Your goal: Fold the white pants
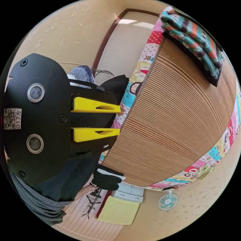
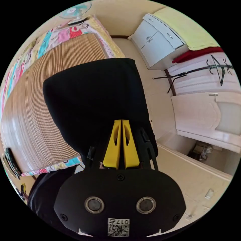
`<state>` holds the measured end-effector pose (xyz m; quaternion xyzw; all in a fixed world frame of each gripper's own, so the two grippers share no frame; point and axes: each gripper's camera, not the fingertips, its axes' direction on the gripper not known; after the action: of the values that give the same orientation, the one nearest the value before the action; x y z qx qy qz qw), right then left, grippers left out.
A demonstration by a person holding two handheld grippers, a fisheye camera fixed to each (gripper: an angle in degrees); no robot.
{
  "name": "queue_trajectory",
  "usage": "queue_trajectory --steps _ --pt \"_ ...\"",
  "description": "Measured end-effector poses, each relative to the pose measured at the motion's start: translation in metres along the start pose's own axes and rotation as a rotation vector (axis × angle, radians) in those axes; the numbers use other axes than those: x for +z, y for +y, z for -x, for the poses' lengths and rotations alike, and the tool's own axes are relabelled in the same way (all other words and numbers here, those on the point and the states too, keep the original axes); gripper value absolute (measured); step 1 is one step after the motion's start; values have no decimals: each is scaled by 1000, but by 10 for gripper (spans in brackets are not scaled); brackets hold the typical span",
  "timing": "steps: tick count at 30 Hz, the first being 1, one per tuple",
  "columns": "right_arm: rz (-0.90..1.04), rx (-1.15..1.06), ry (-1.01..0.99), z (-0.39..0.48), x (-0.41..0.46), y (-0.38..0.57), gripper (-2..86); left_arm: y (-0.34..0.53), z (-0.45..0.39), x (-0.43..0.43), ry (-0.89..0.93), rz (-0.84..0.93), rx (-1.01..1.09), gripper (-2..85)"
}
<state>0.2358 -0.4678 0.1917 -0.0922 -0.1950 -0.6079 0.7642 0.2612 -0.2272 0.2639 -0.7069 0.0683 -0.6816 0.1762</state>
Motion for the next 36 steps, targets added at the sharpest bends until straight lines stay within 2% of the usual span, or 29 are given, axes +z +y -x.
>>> queue_trajectory --steps 4,8,10,12,13,15,17,21,22,25,27,29,32,36 --pt "118 -70 267 46 1 -1 4 52 51 2 45 -30 -132 88" --pt "57 112 257 44 -17 12 3 88 90 -18 41 -67 -176 84" --pt "-118 306 88 30 -50 40 3 98 104 -33 30 -107 -182 83" --pt "-323 390 -115 25 -77 75 3 106 119 -49 40 -157 -192 82" --pt "-433 411 -265 28 -87 101 3 110 129 -61 48 -201 -198 82" --pt "-518 384 -475 43 -90 134 3 113 141 -81 47 -278 -201 82" --pt "-530 319 -662 69 -83 162 3 110 152 -108 19 -361 -189 81" --pt "-425 158 -1154 143 -43 223 4 89 159 -151 -67 -422 -130 88" --pt "-396 121 -1293 162 -34 243 4 77 161 -167 -117 -437 -105 94" --pt "-368 127 -1520 196 -19 301 4 41 159 -207 -300 -467 -5 112" --pt "-322 105 -1565 205 -13 329 3 19 157 -223 -430 -494 30 124" --pt "-286 97 -1549 203 -8 352 3 -13 159 -223 -526 -447 75 138" --pt "-341 164 -1443 178 -7 391 3 -45 164 -197 -601 -330 58 140" --pt "-371 243 -1440 140 1 423 3 -44 172 -175 -636 -349 -22 112"
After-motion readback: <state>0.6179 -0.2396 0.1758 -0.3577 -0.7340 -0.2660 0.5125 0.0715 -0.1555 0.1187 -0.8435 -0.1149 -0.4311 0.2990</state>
